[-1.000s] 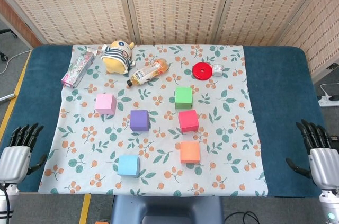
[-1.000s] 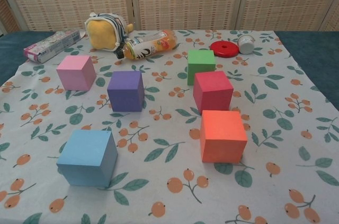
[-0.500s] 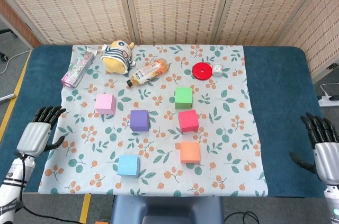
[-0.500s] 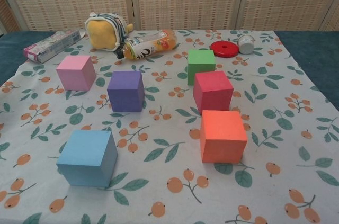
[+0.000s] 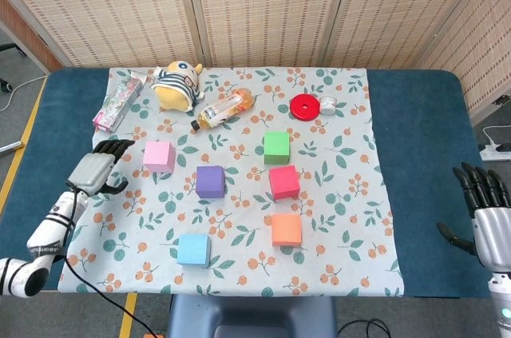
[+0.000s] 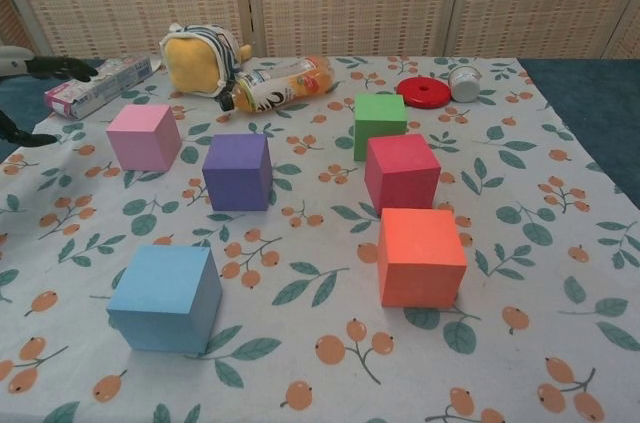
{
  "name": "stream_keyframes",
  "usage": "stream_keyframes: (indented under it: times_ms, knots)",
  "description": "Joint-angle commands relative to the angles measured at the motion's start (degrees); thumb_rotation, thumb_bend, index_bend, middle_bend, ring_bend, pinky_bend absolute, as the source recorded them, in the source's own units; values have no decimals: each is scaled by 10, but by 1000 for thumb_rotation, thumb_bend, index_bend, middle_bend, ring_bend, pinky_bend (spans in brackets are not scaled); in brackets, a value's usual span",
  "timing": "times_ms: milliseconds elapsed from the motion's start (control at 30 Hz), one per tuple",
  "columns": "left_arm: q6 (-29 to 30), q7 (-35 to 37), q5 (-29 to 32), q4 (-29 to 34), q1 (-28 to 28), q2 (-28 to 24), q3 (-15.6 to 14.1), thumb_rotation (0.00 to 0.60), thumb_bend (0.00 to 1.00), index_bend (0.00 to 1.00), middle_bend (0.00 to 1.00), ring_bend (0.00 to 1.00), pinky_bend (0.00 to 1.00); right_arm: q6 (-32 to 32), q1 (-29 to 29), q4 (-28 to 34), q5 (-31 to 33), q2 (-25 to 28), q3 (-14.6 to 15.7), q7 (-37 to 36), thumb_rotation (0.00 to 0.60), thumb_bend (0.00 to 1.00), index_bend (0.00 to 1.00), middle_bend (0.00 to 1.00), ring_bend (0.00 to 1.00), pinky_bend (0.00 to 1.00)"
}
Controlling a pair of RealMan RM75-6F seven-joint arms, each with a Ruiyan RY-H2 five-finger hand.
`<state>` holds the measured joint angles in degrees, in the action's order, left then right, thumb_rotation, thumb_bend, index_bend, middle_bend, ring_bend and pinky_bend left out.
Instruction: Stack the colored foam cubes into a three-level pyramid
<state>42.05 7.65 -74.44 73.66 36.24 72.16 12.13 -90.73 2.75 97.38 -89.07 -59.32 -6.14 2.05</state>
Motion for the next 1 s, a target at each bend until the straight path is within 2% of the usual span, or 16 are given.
stream_keyframes:
  times_ms: [33,300,533,733,867,1000]
  knots:
    - [-55,23,25,-50,41,33,3,600,338,0,2,0,56,0,1,4,1,2,-2,6,600,48,0,21,0,0]
    - [-97,58,38,-110,79,76,7,600,340,0,0,0,56,15,10,9,5,1,-1,14,600,48,0,21,0,0]
    - [-122,61,41,-165,109,108,4,600,341,12,10,8,67,24,15,7,11,-3,-2,13,600,48,0,21,0,0]
    - [-139,57,48,-209,127,135,0,600,338,98,140,115,115,28,17,4,16,-7,-2,13,600,48,0,21,0,0]
    - [-133,64,55,-226,130,149,4,600,340,273,344,302,189,29,18,2,17,-10,-1,10,600,48,0,21,0,0]
    - [-110,69,55,-217,120,143,6,600,340,340,422,369,223,30,20,-2,16,-11,-1,5,600,48,0,21,0,0]
